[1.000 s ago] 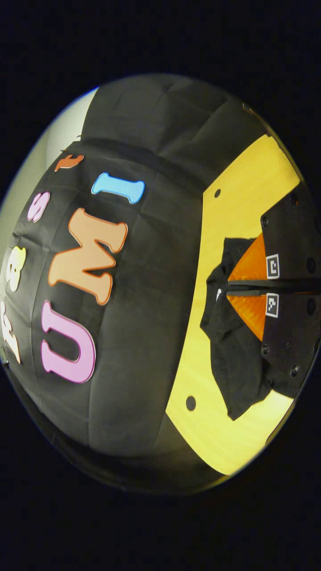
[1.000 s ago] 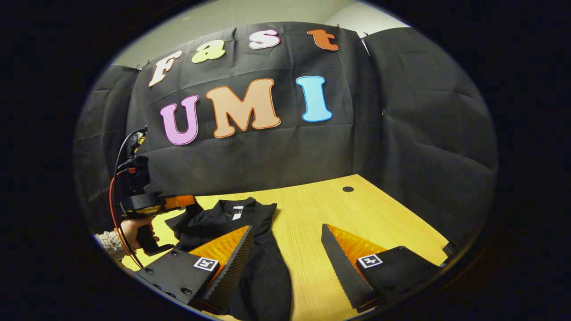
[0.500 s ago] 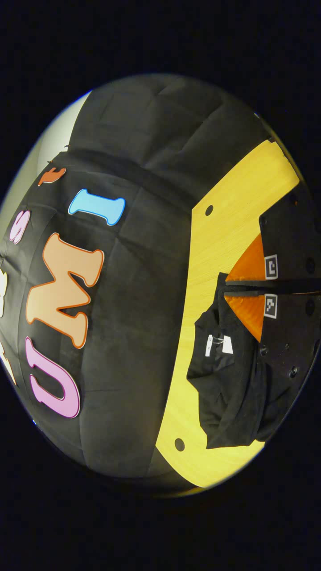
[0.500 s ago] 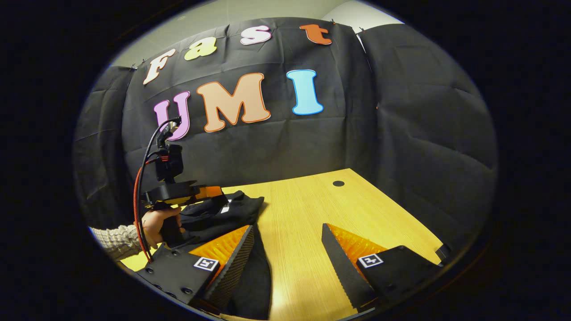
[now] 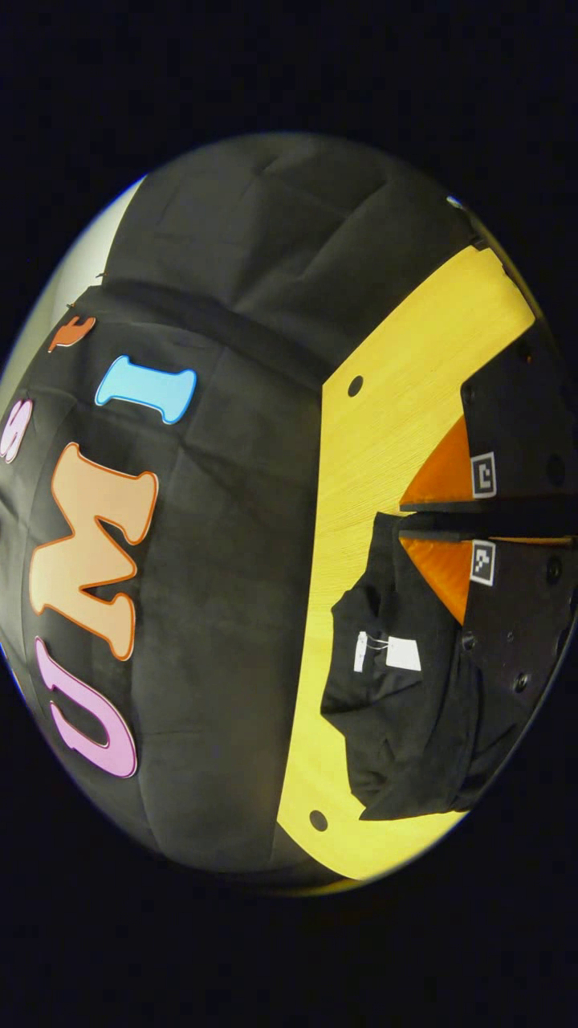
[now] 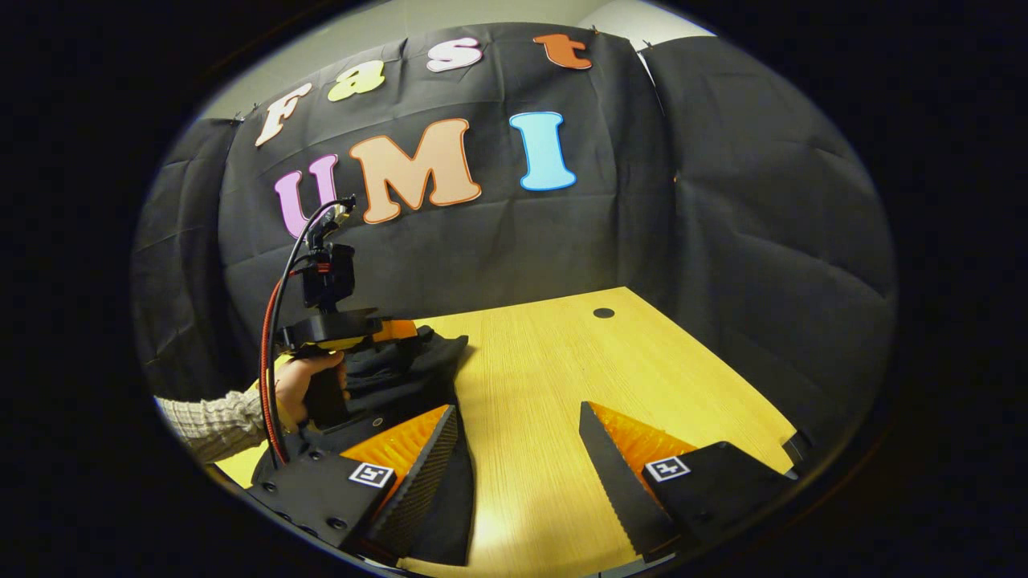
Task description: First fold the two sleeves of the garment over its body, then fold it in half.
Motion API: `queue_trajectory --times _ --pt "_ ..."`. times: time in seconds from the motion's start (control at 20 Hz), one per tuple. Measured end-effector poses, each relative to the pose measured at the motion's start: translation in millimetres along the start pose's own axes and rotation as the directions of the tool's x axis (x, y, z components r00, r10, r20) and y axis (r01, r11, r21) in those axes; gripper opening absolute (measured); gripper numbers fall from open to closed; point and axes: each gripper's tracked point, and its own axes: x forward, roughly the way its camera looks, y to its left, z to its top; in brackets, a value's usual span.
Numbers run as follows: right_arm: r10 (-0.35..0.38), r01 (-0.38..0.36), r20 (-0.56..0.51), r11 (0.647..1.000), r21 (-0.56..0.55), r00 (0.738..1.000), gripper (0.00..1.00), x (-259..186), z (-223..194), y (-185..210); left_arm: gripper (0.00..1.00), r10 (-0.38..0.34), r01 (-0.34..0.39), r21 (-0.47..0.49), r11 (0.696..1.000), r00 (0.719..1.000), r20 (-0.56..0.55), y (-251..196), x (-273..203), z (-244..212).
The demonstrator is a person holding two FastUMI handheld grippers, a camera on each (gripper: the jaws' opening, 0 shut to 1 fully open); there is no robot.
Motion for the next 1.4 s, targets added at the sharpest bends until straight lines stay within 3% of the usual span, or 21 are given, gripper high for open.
queue_trajectory --times 0.05,0.1,0.2,0.35,0.5,0.55,0.6,0.65,0.7,0.85,1.15,1.4 --pt "0.0 0.0 -0.005 1.0 -0.002 1.0 0.92 -0.4 -2.0 -0.2 0.06 -0.007 0.007 -0.004 1.0 1.0 0.004 -2.5 -1.4 1.0" --pt "0.002 -0.002 -0.012 1.0 -0.003 1.0 0.97 -1.6 -3.7 1.7 0.05 -0.017 0.017 -0.004 1.0 1.0 0.014 -5.3 -3.4 3.9" --pt "0.013 -0.013 -0.021 1.0 -0.004 1.0 0.97 -1.3 -7.3 4.6 0.42 -0.023 0.023 0.016 1.0 0.999 0.043 -8.2 -12.4 11.7" --pt "0.041 -0.041 -0.032 0.999 -0.013 0.999 0.97 -2.3 -12.7 15.0 0.98 0.021 -0.028 0.068 0.997 0.995 0.101 2.5 -25.2 28.8" --pt "0.073 -0.075 -0.046 0.997 -0.03 0.996 0.97 -5.6 -19.5 27.5 0.95 0.039 -0.055 0.086 0.995 0.984 0.172 6.3 -48.0 51.5" --pt "0.084 -0.086 -0.053 0.996 -0.04 0.995 0.92 -6.0 -22.3 31.5 0.94 0.038 -0.06 0.1 0.993 0.977 0.21 5.9 -58.8 63.9" --pt "0.094 -0.097 -0.06 0.994 -0.051 0.994 0.97 -7.2 -25.8 34.8 0.94 0.039 -0.069 0.114 0.991 0.967 0.25 6.9 -69.5 76.0" --pt "0.106 -0.111 -0.068 0.992 -0.061 0.992 0.92 -9.1 -28.7 39.4 0.93 0.04 -0.08 0.128 0.989 0.956 0.289 8.3 -82.8 88.5" --pt "0.12 -0.125 -0.075 0.99 -0.069 0.99 0.97 -11.1 -31.8 43.9 0.92 0.044 -0.093 0.139 0.986 0.946 0.322 10.3 -96.7 99.0" --pt "0.161 -0.17 -0.099 0.981 -0.09 0.982 0.97 -14.0 -42.3 59.4 0.91 0.075 -0.14 0.144 0.98 0.919 0.386 22.4 -138.6 113.2" --pt "0.227 -0.251 -0.171 0.959 -0.134 0.959 0.98 -17.2 -76.1 86.5 0.92 0.242 -0.296 0.077 0.952 0.883 0.403 90.6 -224.8 87.2" --pt "0.256 -0.302 -0.238 0.936 -0.182 0.937 0.98 -19.1 -108.6 102.8 0.93 0.373 -0.386 -0.032 0.922 0.865 0.334 149.3 -286.9 33.3"
